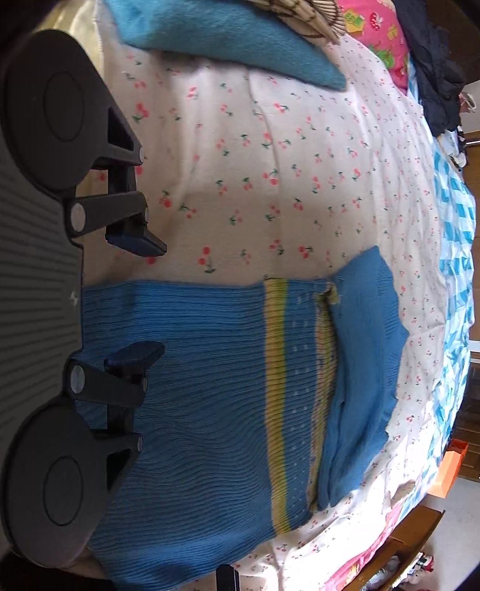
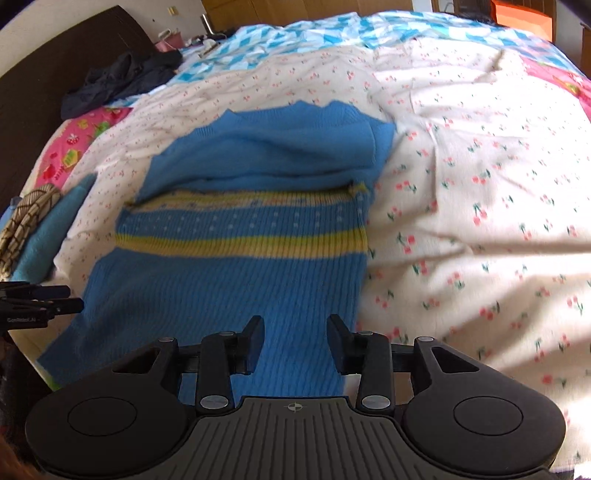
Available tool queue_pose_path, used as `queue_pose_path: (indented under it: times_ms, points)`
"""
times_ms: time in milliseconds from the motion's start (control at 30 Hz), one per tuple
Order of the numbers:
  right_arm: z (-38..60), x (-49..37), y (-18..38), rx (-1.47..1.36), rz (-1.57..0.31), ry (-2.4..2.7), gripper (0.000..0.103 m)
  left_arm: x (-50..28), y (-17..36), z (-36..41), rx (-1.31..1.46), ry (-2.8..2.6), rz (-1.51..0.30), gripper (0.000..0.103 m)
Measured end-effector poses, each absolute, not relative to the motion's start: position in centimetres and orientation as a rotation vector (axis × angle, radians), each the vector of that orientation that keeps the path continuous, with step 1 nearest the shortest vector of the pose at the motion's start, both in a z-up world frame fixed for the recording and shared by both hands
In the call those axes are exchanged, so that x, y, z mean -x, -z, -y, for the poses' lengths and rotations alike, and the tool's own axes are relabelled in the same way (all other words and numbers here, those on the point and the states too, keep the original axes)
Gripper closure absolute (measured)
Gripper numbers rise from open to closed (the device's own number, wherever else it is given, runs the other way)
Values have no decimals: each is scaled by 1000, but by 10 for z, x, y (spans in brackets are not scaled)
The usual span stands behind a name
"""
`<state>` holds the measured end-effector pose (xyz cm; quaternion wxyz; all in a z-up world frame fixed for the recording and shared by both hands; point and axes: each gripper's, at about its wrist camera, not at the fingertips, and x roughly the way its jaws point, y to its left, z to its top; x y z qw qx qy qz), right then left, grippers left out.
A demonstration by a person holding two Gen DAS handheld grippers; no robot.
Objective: Fold small clothes
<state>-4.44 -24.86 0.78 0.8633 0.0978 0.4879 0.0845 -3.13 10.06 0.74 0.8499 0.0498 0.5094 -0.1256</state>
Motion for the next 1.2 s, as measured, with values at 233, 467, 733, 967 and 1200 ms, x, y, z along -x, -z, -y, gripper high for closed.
queue_pose_path:
  times_ms: [233,467,733,967,1200]
  points:
    - [249,85,7,-262,-1190,-164,65,50,-2,-104,-136,265,-1131,47]
    - [241,91,12,-314,-1261,-220,65,48,-4,-103,-134,276,-1165,47]
    - [242,88,27,-450,-1297,-255,75,43,-4,-107,-74,309,-1237,61]
    - [255,92,35,-597,-1286,-262,82,35,9,-103,-29,339,-1317,66]
    - [259,93,28,-659,-1204,-274,94,26,1,-114,105,345,-1297,93]
